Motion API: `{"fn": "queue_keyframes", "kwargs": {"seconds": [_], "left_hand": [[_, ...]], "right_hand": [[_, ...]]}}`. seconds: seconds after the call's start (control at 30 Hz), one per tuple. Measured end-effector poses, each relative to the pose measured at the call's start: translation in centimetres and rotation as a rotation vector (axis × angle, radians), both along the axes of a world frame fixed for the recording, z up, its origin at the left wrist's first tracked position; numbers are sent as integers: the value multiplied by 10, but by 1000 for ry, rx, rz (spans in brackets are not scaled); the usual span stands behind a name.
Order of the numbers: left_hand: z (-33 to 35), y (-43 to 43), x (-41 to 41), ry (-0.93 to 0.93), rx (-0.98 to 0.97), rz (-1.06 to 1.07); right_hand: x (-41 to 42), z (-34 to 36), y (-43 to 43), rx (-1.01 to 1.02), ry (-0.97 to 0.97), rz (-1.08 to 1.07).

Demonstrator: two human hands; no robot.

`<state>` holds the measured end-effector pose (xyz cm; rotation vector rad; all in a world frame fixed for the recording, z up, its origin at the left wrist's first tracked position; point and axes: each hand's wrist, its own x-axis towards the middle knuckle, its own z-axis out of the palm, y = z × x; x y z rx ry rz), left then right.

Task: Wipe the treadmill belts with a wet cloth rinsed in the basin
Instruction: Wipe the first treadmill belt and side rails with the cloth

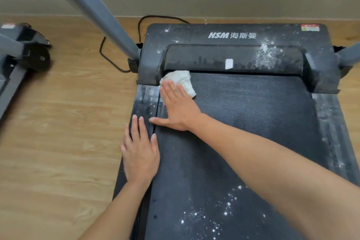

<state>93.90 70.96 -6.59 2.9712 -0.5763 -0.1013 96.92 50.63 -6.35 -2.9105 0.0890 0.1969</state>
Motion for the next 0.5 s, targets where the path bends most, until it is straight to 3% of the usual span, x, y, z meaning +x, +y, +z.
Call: {"fn": "queue_keyframes", "kwargs": {"seconds": [0.1,0.17,0.5], "left_hand": [[-2,4,0,-13,-31,-14],[-5,6,0,-17,-63,-10],[-5,1,0,12,-86,-16]], "right_hand": [[-37,2,-32,-26,-19,103],[-69,2,-55,-25,-16,35],[-259,8,-174,28,15,-717]]}}
